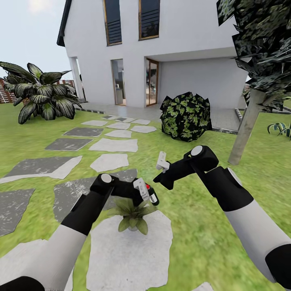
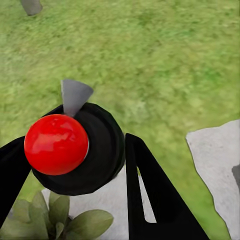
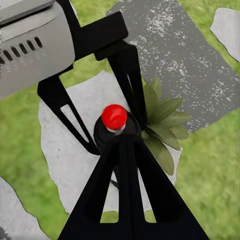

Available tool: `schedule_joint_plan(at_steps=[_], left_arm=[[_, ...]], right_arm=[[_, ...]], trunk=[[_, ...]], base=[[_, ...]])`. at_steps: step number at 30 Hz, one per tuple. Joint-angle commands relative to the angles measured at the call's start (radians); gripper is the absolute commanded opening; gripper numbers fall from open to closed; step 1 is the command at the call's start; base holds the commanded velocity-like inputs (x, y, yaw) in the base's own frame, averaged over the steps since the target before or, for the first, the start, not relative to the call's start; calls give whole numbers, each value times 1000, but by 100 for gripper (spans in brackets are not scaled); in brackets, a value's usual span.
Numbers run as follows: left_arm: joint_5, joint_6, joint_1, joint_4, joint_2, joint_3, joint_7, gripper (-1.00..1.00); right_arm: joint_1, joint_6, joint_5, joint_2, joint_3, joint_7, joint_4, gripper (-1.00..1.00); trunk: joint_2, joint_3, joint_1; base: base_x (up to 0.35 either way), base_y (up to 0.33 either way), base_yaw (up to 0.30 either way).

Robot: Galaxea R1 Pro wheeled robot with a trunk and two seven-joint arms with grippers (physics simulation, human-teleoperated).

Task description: Pick up the pesticide atomizer in the garden and spray insectifuge to fully cover both potted plants in the garden.

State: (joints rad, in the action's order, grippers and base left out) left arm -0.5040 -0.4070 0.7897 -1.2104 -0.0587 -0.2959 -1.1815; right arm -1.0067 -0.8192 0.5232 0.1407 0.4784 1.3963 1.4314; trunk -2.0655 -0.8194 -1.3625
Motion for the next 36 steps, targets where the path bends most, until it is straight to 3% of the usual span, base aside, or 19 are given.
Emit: schedule_joint_plan(at_steps=[1,36], left_arm=[[-4,-11,2,-1,-1,1,-6,-100],[5,-18,23,-8,-19,-8,-13,-100]], right_arm=[[-1,-8,8,0,1,7,1,-100],[-3,-7,8,-1,-7,7,2,-100]], trunk=[[0,-1,0],[0,-1,0]], base=[[0,0,0],[0,0,0]])
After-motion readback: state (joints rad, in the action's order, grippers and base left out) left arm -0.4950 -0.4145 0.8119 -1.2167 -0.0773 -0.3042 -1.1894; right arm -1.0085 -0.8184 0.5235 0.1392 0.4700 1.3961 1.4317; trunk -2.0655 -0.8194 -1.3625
